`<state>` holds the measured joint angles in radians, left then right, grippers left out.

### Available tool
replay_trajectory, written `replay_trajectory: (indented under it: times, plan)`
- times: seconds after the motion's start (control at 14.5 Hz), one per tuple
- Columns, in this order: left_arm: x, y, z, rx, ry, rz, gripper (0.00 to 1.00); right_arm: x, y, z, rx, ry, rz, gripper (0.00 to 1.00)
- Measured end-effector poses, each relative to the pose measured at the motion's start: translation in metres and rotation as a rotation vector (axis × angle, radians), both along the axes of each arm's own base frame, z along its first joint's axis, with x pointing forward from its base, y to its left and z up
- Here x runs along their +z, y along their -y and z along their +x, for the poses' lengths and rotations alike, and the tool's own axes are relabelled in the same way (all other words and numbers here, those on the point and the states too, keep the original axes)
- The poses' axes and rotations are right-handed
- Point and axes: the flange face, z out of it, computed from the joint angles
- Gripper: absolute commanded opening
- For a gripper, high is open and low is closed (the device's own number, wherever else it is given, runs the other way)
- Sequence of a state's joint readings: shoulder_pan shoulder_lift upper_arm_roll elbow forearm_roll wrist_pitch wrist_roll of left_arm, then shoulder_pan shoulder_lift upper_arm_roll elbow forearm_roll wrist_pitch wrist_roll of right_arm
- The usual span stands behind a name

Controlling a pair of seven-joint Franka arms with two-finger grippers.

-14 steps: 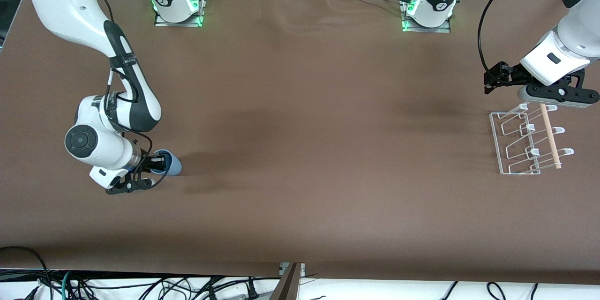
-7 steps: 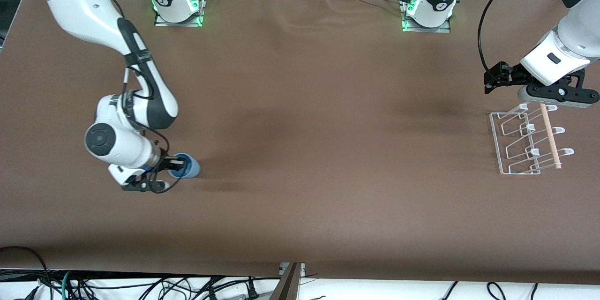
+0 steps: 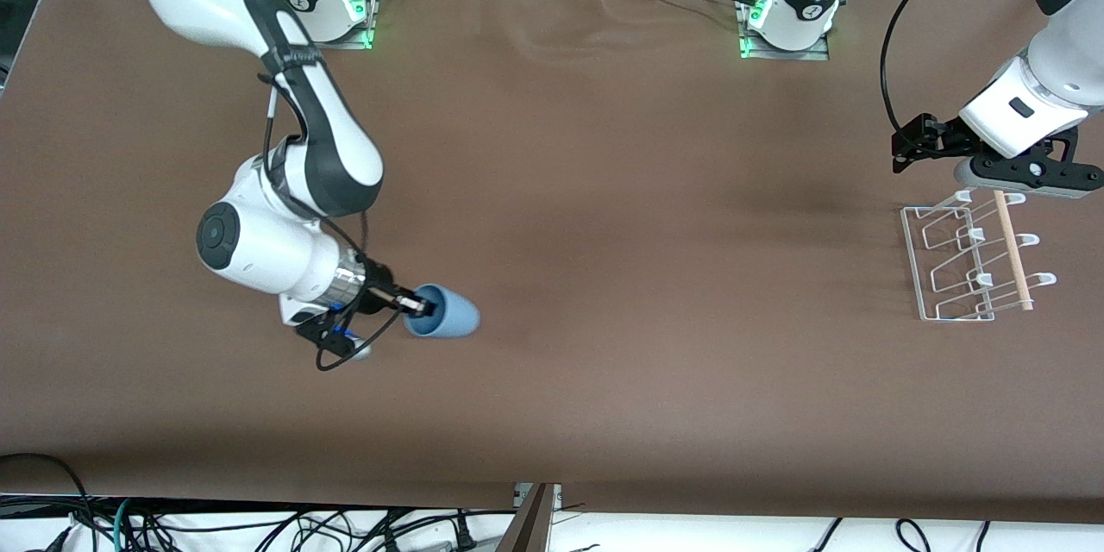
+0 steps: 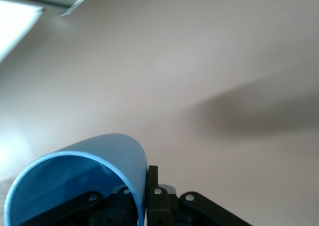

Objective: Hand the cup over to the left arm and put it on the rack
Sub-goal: 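Lift the cup and carry it toward the table's middle with the right gripper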

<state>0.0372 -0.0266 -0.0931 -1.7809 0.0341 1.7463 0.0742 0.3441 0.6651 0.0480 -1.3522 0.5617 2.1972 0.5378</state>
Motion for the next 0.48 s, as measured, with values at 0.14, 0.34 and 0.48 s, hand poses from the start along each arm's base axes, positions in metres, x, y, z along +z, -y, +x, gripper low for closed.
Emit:
replay_trajectory:
  times: [0.14, 0.34, 0.48]
  plan:
    - [0.001, 0.000, 0.000, 0.000, 0.003, 0.000, 1.00, 0.031, -0.039, -0.008, -0.077, -0.066, 0.123, 0.00]
    - [0.003, 0.004, 0.000, -0.007, 0.007, 0.000, 1.00, 0.083, -0.089, -0.024, -0.158, -0.151, 0.245, 0.00]
    - [0.007, 0.016, -0.001, -0.028, 0.003, 0.000, 1.00, 0.105, -0.122, -0.041, -0.170, -0.208, 0.300, 0.00]
